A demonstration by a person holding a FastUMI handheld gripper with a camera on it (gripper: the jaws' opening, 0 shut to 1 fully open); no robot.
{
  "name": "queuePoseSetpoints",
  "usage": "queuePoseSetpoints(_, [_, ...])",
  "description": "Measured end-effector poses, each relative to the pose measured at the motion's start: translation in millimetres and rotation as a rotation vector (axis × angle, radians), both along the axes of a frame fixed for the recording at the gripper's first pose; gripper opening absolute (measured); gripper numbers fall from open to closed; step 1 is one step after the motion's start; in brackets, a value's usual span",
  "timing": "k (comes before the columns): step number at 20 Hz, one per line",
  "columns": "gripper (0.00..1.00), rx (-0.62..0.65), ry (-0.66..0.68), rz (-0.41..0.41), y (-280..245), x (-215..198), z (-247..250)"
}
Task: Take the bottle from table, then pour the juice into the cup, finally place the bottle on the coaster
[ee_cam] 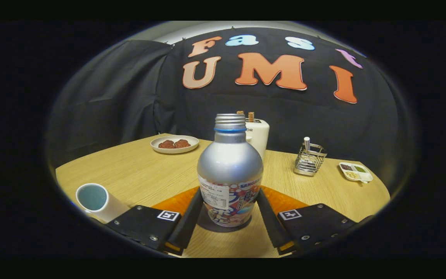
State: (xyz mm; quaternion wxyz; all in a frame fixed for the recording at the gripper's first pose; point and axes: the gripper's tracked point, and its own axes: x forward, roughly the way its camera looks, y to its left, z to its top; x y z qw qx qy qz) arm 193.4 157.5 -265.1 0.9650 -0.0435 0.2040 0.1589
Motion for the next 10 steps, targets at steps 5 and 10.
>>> queuePoseSetpoints(5, [0.96, -0.035, -0.026, 0.01, -3, -5, 4])
queuePoseSetpoints(10, [0.98, -0.008, -0.095, -0.003, -13, -17, 42])
